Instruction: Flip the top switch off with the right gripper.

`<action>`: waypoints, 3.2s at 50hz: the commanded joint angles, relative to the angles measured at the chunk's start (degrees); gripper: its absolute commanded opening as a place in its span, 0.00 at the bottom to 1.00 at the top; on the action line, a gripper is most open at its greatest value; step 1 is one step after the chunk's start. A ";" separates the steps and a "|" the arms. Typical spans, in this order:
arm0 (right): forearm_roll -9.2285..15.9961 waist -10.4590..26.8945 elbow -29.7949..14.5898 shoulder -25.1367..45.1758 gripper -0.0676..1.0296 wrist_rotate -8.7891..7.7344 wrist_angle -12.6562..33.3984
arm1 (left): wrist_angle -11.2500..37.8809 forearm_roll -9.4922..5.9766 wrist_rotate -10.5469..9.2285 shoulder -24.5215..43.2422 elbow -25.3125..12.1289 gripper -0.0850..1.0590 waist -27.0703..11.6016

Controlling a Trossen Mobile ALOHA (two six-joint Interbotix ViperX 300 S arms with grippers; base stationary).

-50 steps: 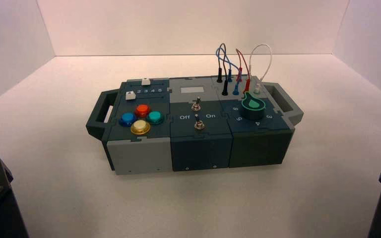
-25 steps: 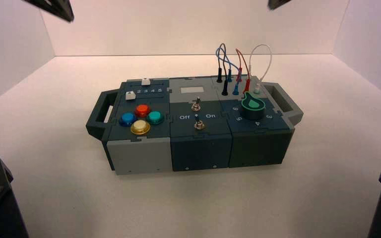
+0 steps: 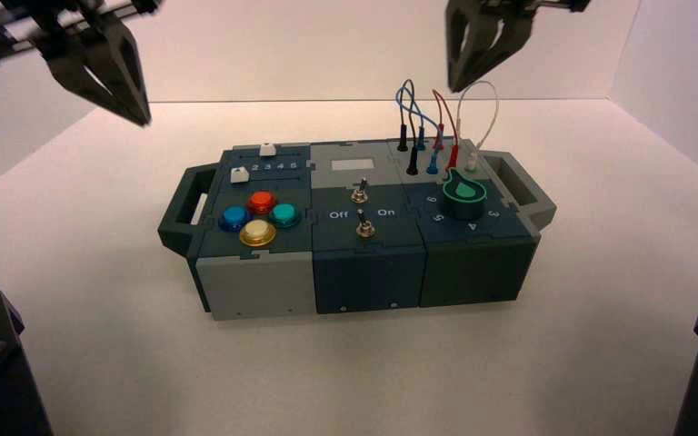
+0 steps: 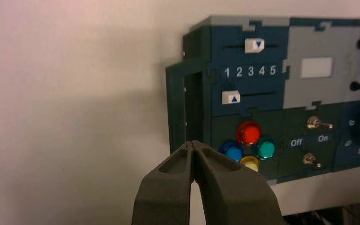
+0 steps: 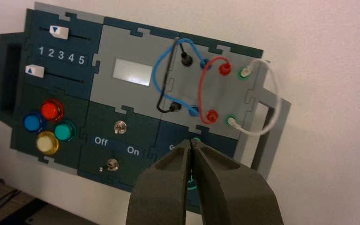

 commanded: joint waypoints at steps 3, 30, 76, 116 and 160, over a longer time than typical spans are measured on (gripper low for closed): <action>-0.62 1.14 -2.11 0.44 0.04 1.05 -0.18 | -1.85 0.00 -1.85 3.08 -0.88 0.05 -3.43; -0.53 2.02 0.09 3.78 0.04 1.76 -0.97 | -8.44 0.79 -2.46 17.31 -2.11 0.05 -6.86; 4.31 6.24 -2.02 8.17 0.04 1.76 -1.05 | -9.67 2.37 -1.41 29.36 -6.24 0.05 -8.61; -2.81 10.72 -4.22 16.79 0.04 10.99 -5.27 | -8.96 2.37 0.70 31.11 -7.56 0.05 -10.72; -0.79 16.00 -9.58 21.53 0.04 13.80 -3.78 | -8.26 2.37 1.76 29.88 -7.21 0.05 -10.72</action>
